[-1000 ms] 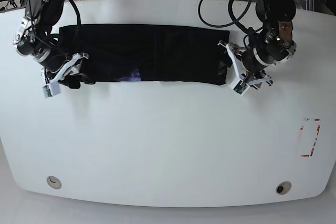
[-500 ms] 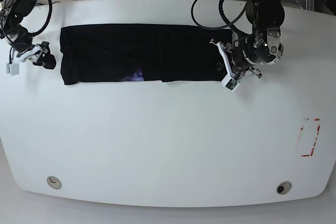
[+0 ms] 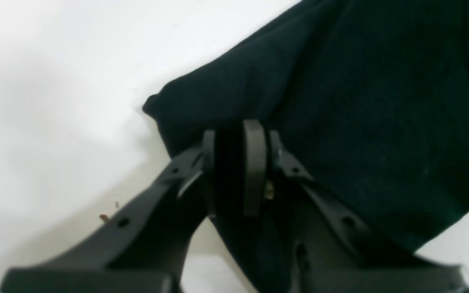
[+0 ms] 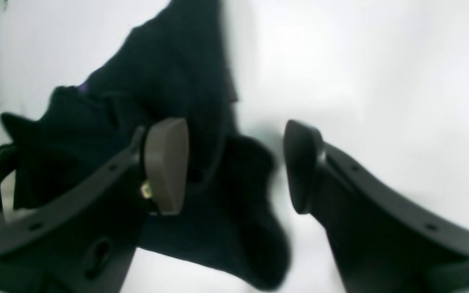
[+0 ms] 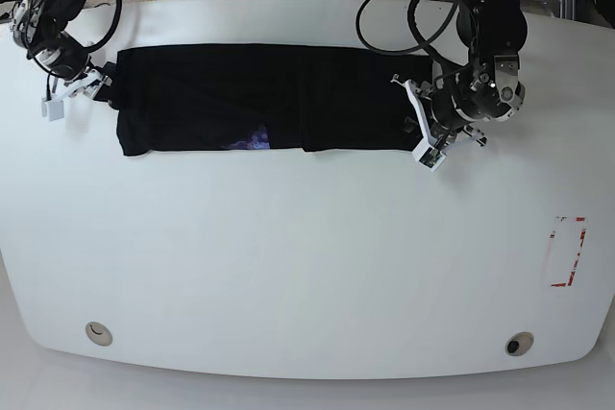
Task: Fold the T-shirt properly
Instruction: 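Grasp the folded shirt's ends with both grippers and tug to square it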
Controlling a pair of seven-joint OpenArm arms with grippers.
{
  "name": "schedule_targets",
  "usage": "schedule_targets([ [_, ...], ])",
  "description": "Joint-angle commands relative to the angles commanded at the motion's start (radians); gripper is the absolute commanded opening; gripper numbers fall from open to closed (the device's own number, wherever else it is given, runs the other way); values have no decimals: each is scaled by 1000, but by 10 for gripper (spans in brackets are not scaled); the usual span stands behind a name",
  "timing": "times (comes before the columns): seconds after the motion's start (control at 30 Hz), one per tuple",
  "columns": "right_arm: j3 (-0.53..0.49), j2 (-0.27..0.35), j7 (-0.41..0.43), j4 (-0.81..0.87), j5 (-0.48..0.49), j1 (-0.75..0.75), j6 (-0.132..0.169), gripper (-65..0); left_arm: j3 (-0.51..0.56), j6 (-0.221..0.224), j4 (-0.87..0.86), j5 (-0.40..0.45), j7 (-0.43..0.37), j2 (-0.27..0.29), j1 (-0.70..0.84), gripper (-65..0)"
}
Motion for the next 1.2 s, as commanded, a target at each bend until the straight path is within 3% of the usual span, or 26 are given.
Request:
schedule_targets([
  [0.17, -17, -58, 0, 68, 0, -2, 0, -287, 0, 0, -2, 2, 0, -2, -2, -583],
  [0.4, -18, -77, 3, 77, -9, -2, 0, -298, 0, 0, -2, 3, 2, -2, 0, -583],
  [0.47, -18, -77, 3, 78, -9, 0, 0, -350, 0, 0, -2, 3, 2, -2, -2, -583],
  [0.57, -18, -69, 3, 81, -9, -2, 0, -599, 0, 0, 2, 5, 3, -2, 2, -583],
  [0.6, -18, -66, 3, 81, -9, -2, 0, -650, 0, 2, -2, 5, 3, -2, 2, -582],
  [0.9, -15, -37, 2, 91, -2, -18, 0, -650, 8, 6, -5, 6, 5, 8, -6, -581],
  [1.2, -17, -14, -23, 382, 0, -78, 0, -650, 97, 9, -121, 6, 5, 86, -80, -581],
])
